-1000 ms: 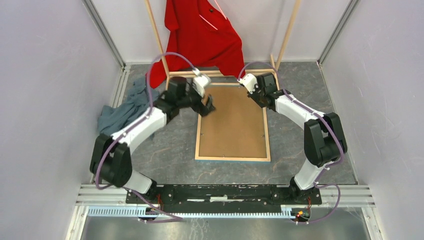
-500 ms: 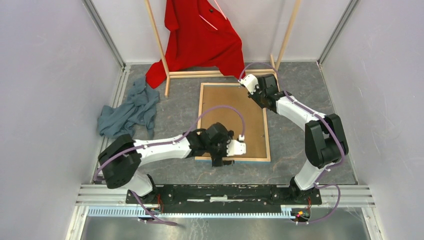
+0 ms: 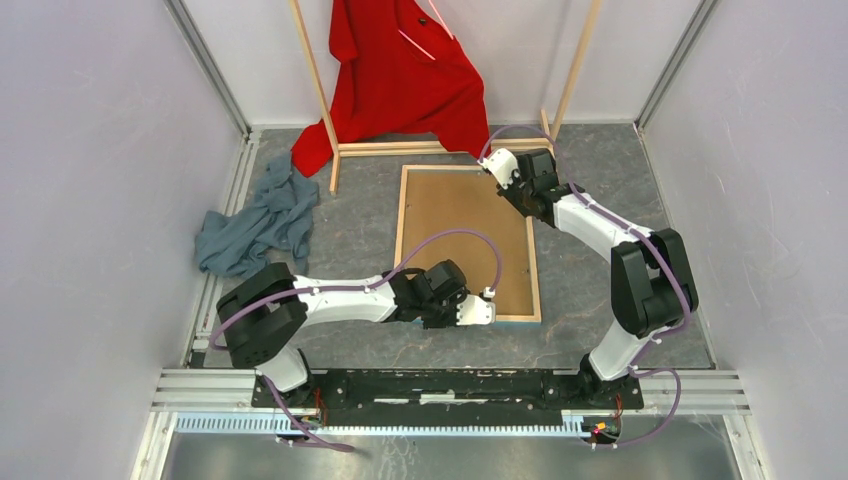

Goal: Take the photo out of the frame
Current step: Release the photo frame item from the photo frame.

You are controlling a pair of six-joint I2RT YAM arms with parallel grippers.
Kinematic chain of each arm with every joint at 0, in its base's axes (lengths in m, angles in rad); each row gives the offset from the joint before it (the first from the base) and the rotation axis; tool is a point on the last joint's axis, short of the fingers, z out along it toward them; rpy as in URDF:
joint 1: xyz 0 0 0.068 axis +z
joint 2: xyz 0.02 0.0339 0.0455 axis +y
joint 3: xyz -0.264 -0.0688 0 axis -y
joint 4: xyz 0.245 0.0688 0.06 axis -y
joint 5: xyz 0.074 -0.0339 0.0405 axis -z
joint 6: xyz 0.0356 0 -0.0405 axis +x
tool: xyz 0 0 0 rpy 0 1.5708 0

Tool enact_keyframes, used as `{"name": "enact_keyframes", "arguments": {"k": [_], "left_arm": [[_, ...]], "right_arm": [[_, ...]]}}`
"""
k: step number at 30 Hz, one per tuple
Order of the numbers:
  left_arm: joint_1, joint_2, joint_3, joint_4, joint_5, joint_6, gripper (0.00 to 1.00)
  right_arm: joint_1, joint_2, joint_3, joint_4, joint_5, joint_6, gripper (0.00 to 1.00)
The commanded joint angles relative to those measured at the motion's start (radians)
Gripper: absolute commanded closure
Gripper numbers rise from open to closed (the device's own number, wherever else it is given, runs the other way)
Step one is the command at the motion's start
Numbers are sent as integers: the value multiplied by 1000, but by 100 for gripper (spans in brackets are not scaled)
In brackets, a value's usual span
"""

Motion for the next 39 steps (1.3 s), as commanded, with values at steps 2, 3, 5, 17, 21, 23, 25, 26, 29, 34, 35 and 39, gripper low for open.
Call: {"name": "enact_keyframes", "arguments": {"k": [2, 3, 5, 17, 21, 23, 25, 26, 29, 34, 35, 39], "left_arm": [[-2, 8, -4, 35, 0, -4, 72], [-2, 9, -4, 34, 3, -7, 76], [-1, 12, -4, 35, 7, -15, 82], [-1, 26, -2, 33, 25, -38, 98], [-1, 27, 1, 36, 29, -45, 98], [-1, 27, 1, 36, 33, -47, 98], [0, 27, 2, 34, 34, -51, 98], [0, 27, 2, 35, 36, -51, 98], [-1, 26, 2, 36, 37, -52, 98], [0, 26, 2, 36, 38, -55, 98], [0, 27, 2, 37, 39, -55, 98], [0, 26, 3, 37, 45, -57, 98]], "right_arm": [[-4, -11, -20, -39, -27, 24, 100], [-5, -12, -21, -41, -26, 24, 100], [-5, -13, -18, -43, -26, 24, 100], [-5, -29, -13, -57, -36, 23, 100], [-4, -37, -12, -64, -45, 21, 100], [-4, -36, -12, -70, -53, 20, 100], [-4, -35, -10, -78, -58, 21, 100], [-4, -33, -8, -83, -60, 22, 100], [-4, -36, -1, -93, -75, 27, 100], [-5, -36, 4, -105, -85, 29, 100], [-5, -37, 4, -104, -84, 29, 100], [-8, -42, 3, -104, -85, 30, 100]]}}
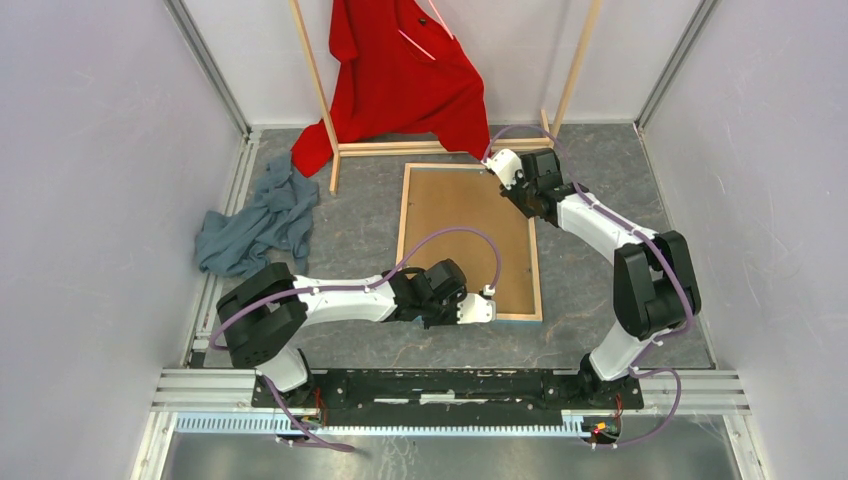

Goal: Take the photo out of the frame
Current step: Release the photo frame item from the photo frame.

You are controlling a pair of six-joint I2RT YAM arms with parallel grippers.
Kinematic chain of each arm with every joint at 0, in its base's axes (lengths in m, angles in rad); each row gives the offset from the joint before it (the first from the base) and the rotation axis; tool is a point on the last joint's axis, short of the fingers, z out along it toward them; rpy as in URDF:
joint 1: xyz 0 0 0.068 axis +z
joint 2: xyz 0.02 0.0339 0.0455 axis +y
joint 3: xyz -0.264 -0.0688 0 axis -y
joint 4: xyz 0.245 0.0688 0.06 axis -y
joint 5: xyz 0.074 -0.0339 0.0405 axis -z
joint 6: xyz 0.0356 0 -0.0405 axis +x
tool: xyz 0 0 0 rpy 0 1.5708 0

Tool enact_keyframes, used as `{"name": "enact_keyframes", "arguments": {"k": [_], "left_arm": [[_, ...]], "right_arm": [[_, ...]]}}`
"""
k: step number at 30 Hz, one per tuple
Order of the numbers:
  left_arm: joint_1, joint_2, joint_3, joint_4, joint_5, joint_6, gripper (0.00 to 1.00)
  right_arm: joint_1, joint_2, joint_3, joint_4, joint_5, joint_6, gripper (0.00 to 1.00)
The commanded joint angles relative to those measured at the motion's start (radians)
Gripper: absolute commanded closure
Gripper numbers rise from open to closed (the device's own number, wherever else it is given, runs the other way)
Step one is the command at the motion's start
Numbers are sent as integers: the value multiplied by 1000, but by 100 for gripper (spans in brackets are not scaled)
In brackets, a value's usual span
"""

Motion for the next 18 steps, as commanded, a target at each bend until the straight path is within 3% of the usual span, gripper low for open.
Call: {"name": "enact_keyframes", "arguments": {"k": [1, 18], "left_arm": [[6, 26, 3, 31, 26, -34, 98], [6, 26, -1, 32, 39, -31, 98]], "right_arm": [[3, -29, 3, -77, -66, 31, 100], [2, -25, -4, -77, -175, 43, 100]]}}
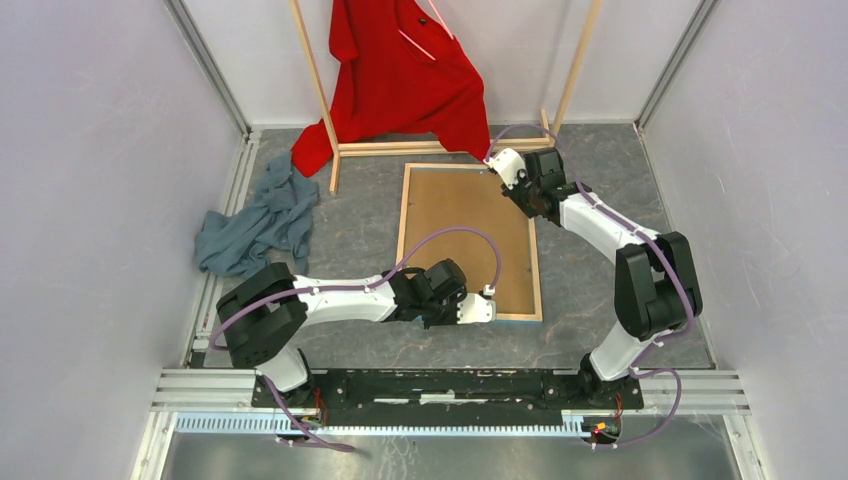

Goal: Take the photo out of the frame
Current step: Release the photo frame item from the photo frame.

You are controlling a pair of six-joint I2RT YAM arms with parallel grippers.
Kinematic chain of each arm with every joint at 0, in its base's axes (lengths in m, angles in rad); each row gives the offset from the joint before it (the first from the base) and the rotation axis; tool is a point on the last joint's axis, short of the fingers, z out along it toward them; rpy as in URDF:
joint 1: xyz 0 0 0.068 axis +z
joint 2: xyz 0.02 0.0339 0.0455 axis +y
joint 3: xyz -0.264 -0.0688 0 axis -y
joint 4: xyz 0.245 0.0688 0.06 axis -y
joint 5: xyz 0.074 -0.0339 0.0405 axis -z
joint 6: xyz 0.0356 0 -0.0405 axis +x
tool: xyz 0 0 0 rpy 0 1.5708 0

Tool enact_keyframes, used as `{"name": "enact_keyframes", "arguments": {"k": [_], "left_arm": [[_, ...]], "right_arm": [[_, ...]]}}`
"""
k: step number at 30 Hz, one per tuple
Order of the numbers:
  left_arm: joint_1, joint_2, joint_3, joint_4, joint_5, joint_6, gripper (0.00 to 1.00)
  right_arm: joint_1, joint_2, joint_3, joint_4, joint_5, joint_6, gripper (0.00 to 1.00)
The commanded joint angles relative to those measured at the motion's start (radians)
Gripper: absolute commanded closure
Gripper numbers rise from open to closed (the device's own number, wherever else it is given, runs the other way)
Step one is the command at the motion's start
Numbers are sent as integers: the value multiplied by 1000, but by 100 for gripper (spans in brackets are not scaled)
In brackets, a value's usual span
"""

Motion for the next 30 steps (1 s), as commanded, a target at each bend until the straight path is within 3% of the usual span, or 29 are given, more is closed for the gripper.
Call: {"name": "enact_keyframes", "arguments": {"k": [1, 12, 30], "left_arm": [[6, 25, -1, 32, 38, -29, 98], [6, 25, 0, 35, 42, -30, 98], [6, 28, 0, 32, 44, -30, 98]], "right_arm": [[14, -19, -3, -67, -140, 43, 100], [15, -47, -19, -44, -54, 20, 100], [14, -51, -75, 65, -113, 66, 100]]}}
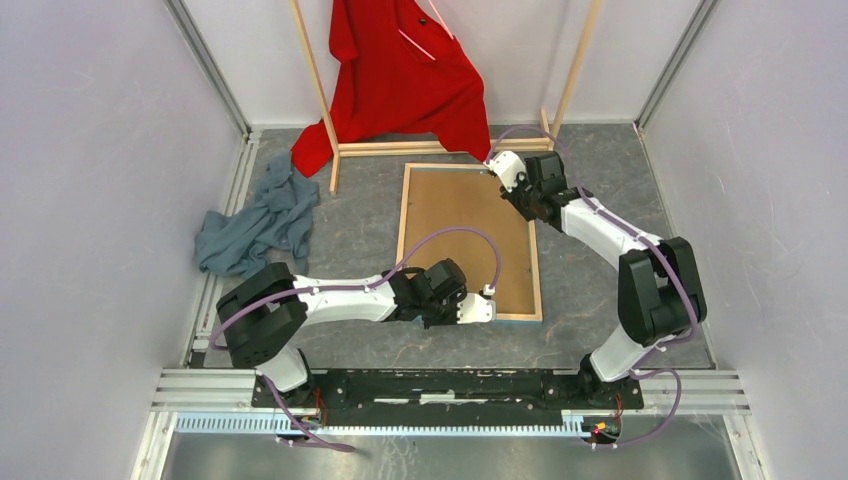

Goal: Take the photo out of the frame
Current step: Release the photo frame item from the photo frame.

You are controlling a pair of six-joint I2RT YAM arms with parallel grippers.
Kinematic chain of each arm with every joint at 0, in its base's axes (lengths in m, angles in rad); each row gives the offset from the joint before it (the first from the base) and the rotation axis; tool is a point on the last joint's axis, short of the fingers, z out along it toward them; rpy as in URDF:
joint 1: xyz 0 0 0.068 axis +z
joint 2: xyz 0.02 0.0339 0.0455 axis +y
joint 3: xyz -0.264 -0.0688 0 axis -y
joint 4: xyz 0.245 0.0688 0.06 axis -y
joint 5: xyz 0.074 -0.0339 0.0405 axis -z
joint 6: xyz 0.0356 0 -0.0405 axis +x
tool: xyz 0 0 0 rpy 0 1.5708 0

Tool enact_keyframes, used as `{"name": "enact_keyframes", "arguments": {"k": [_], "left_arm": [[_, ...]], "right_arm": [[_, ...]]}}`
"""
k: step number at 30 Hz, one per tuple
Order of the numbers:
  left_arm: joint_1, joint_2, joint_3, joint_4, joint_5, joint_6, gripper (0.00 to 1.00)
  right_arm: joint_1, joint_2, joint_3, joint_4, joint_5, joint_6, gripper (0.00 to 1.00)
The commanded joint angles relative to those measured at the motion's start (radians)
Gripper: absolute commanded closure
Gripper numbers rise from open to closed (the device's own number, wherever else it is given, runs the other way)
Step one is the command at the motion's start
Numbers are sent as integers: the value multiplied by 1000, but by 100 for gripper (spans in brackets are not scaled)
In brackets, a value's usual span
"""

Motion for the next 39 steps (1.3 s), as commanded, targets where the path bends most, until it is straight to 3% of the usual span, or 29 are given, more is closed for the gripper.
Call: {"name": "enact_keyframes", "arguments": {"k": [1, 39], "left_arm": [[5, 28, 1, 32, 41, -30, 98], [6, 23, -1, 34, 53, -30, 98]], "right_arm": [[7, -23, -43, 50, -78, 53, 100], [8, 20, -86, 191, -9, 92, 100]]}}
